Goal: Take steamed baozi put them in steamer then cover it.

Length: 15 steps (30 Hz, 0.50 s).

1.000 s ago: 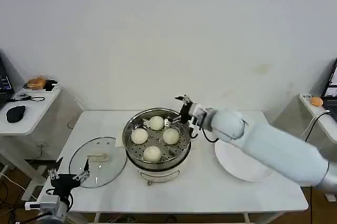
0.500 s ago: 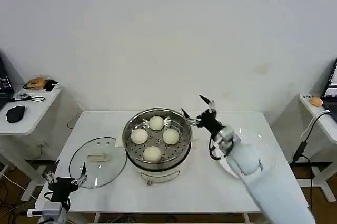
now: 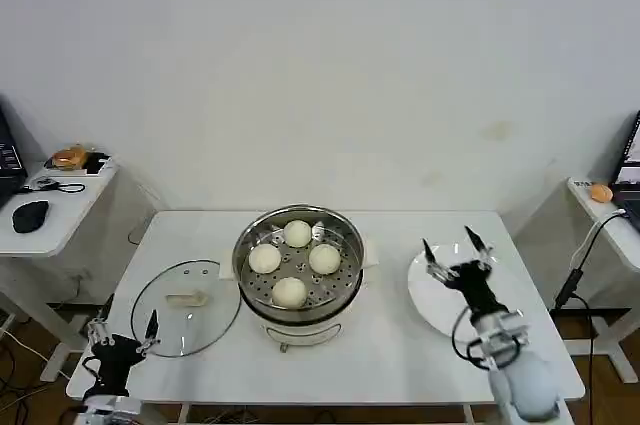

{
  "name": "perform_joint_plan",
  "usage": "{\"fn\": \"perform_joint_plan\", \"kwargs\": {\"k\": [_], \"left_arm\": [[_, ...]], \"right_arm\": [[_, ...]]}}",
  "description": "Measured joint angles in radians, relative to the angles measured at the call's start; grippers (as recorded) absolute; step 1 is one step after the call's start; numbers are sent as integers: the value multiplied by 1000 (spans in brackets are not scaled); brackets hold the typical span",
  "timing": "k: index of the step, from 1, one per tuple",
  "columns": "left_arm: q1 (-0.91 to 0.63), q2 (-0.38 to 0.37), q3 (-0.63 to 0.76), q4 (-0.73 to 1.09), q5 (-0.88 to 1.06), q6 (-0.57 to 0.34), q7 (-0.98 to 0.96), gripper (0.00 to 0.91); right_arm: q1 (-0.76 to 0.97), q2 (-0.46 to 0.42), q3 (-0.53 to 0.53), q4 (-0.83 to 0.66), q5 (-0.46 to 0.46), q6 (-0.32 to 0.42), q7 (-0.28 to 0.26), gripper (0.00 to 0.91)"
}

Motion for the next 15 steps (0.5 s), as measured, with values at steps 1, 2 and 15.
{"fn": "perform_joint_plan", "kwargs": {"k": [1, 2, 15], "left_arm": [[-4, 4, 3, 12, 37, -5, 0, 907], [-8, 10, 7, 27, 77, -10, 0, 907], [-121, 73, 91, 193, 414, -41, -25, 907]], "right_arm": [[-21, 9, 19, 7, 0, 7, -1, 907], [-39, 16, 35, 12, 0, 13, -3, 907], [-185, 60, 184, 50, 22, 51, -14, 907]]}}
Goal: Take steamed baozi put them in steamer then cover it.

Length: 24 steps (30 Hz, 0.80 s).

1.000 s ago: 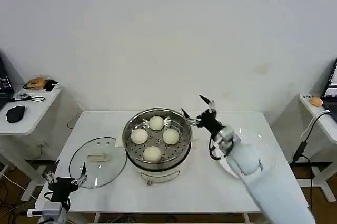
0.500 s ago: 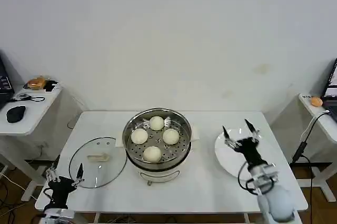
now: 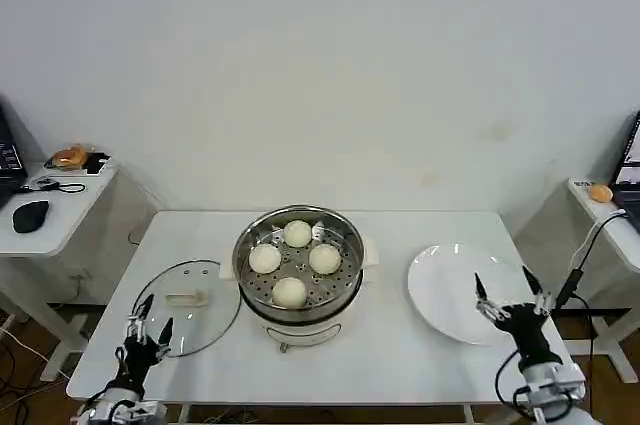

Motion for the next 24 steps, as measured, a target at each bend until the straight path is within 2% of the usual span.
{"fn": "perform_joint_plan", "kwargs": {"k": [24], "left_arm": [[-237, 78, 113, 236, 129, -9, 4, 907]], "right_arm": [[-79, 61, 56, 6, -13, 30, -16, 907]]}}
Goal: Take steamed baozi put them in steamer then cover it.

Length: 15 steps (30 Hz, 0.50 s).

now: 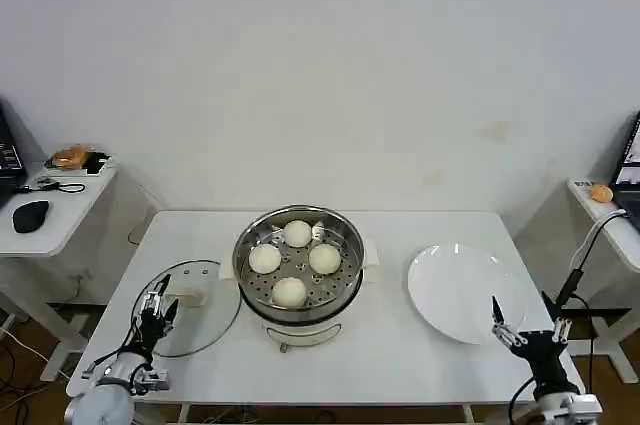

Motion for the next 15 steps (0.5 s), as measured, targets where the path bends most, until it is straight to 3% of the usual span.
{"fn": "perform_joint_plan", "kwargs": {"k": [15], "left_arm": [[-72, 5, 33, 64, 25, 2, 12, 907]], "right_arm": [[-13, 23, -4, -17, -15, 18, -5, 907]]}}
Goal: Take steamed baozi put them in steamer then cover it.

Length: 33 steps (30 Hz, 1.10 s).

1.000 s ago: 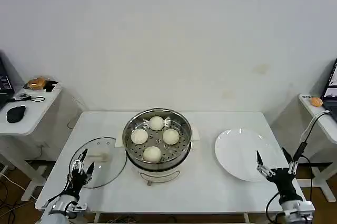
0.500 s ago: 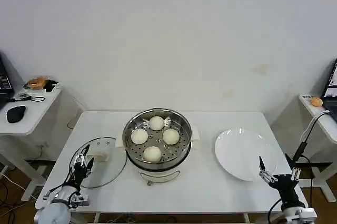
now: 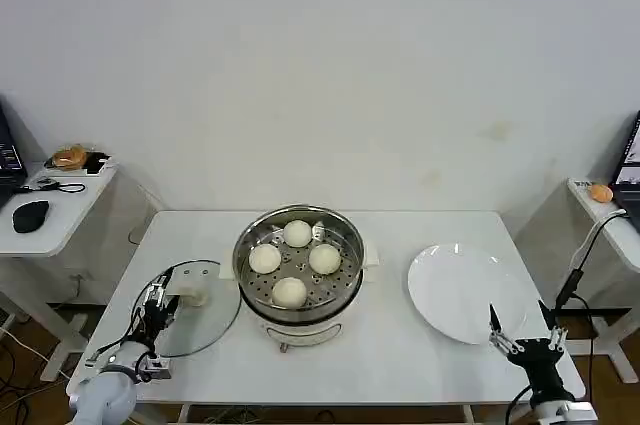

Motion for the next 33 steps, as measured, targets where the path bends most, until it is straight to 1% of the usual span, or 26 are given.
{"fn": "perform_joint_plan", "kwargs": {"k": [10, 11, 12, 13, 15, 16, 23, 33], "left_arm": [[-44, -6, 10, 39, 4, -5, -7, 907], [-48, -7, 11, 43, 4, -7, -9, 705], [-51, -8, 12, 45, 4, -8, -10, 584], [-54, -8, 14, 46, 4, -9, -10, 302], [-60, -11, 16, 51, 6, -11, -12, 111], [-63, -13, 18, 55, 7, -11, -13, 0], [-79, -27, 19, 80, 22, -26, -28, 0], [-62, -30, 3, 67, 32, -44, -61, 0]], "right_arm": [[-2, 12, -8, -5, -12, 6, 0, 907], [-2, 14, -9, -6, -13, 7, 0, 907], [-2, 15, -10, -6, -13, 7, 0, 907], [-3, 16, -11, -7, -14, 8, 0, 907], [-3, 18, -12, -8, -17, 10, 0, 907], [-3, 19, -12, -9, -18, 11, 0, 907], [-5, 20, -13, -12, -21, 13, 0, 907], [0, 18, -24, -13, -28, 12, 0, 907]]}}
